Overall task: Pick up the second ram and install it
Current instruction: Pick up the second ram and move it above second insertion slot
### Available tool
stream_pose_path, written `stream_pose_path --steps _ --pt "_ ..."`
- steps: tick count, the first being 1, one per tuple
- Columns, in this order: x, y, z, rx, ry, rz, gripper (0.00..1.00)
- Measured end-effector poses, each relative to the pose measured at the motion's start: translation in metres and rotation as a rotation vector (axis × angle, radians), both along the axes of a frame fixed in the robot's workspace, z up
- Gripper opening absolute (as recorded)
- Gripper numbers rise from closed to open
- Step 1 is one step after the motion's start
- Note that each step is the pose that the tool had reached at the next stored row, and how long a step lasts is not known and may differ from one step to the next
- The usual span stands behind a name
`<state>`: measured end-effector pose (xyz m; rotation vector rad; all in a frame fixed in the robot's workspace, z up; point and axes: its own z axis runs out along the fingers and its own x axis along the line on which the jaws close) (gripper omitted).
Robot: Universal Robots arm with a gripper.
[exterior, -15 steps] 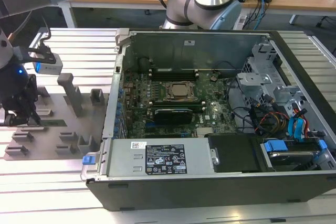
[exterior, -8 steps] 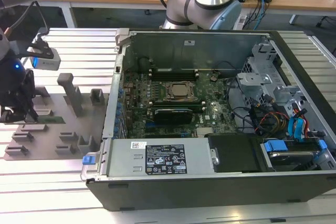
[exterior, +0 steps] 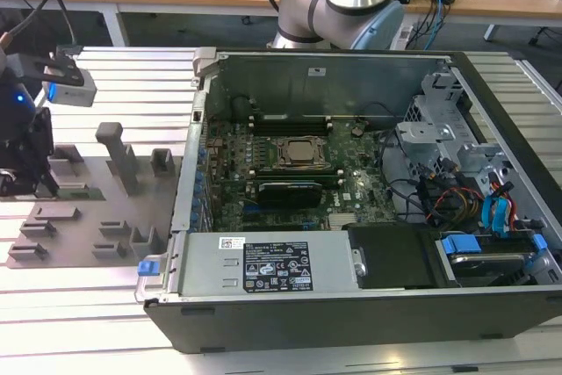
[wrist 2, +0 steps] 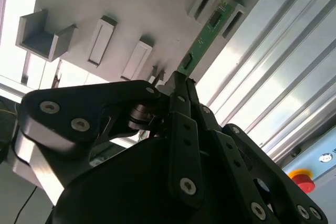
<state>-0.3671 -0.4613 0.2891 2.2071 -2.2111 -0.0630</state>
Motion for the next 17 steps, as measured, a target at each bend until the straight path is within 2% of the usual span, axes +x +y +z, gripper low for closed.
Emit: stream_pose_path --steps 10,15,17 --pt "0.0 0.0 0.0308 0.0 0.0 0.0 0.13" --pt "0.0 0.0 0.0504 0.0 0.0 0.0 0.13" --pt "0.0 0.0 0.0559 0.0 -0.0001 0.0 0.13"
